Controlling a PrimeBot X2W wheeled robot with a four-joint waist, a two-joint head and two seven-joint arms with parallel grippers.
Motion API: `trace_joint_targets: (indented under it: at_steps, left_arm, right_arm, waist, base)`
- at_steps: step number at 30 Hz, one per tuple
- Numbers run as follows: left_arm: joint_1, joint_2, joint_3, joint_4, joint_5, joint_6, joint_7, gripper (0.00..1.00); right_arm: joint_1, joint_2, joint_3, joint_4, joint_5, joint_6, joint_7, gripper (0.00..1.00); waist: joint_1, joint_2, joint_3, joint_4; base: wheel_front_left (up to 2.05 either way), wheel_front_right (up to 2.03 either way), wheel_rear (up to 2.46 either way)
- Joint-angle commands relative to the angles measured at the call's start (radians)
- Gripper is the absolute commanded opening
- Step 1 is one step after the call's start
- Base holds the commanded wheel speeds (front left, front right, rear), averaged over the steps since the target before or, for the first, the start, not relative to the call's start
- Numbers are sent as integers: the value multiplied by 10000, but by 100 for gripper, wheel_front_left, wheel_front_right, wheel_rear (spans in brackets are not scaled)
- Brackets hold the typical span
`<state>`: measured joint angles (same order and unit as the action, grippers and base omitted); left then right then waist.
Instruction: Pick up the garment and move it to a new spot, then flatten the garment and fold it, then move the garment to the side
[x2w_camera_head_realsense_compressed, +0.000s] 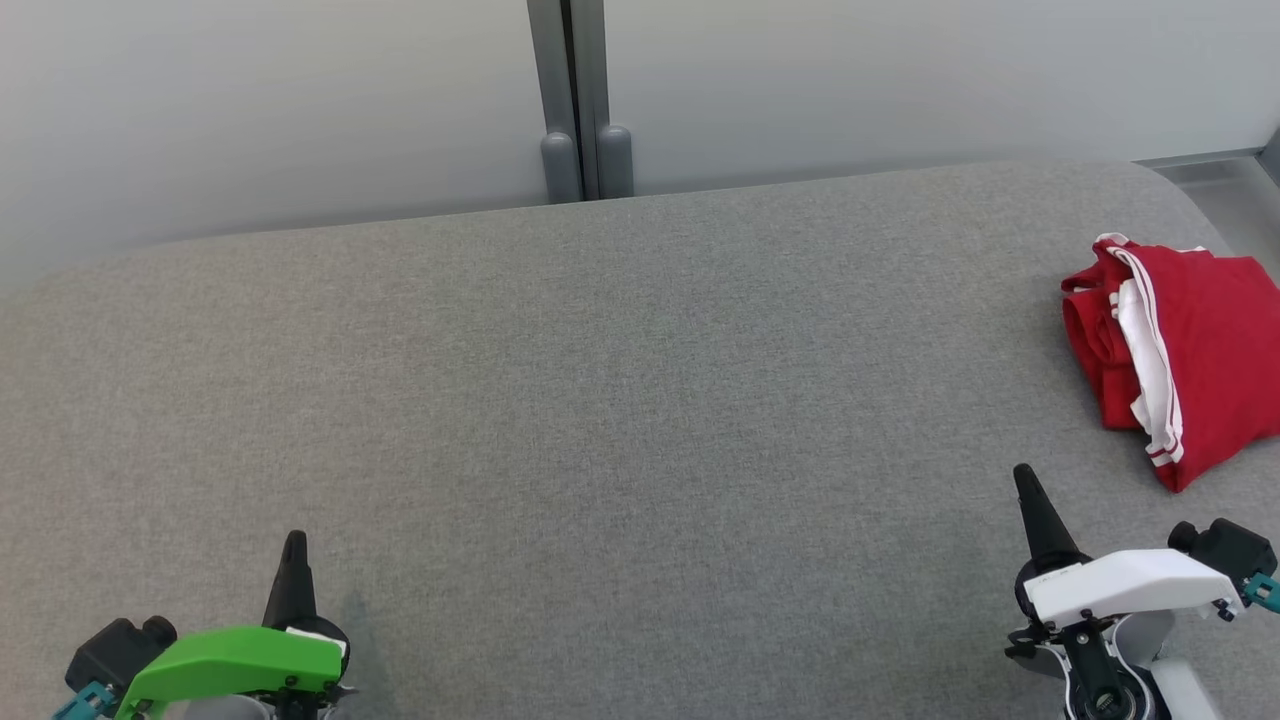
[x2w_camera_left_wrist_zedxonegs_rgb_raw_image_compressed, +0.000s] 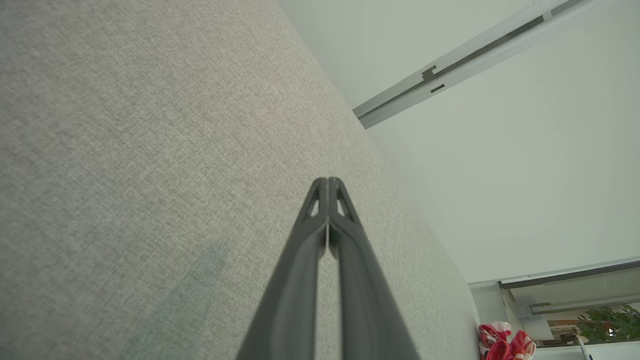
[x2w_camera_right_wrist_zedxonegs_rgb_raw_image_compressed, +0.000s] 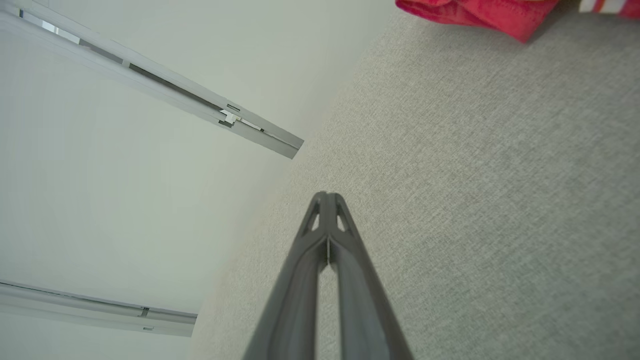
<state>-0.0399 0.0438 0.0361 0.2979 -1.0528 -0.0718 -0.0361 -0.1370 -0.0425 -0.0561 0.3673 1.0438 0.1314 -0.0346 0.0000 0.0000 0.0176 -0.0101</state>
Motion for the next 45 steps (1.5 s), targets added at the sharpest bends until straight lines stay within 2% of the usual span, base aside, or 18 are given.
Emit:
trace_joint_targets:
  at_steps: [1,45]
  left_arm:
    - [-276,62,89,-133,-261,-78,77,0]
    - [-639,87,604,-438,-4127,-461,1132,0]
  right_arm:
    - [-1,-62,-58,-179,297,-6,86,0]
    - [242,-92,-455,-969,4206,-10,1120,0]
  waist:
    - [0,0,-3,2]
    - [0,0,-96,67]
  base:
    - [0,0,0]
    - [0,0,0]
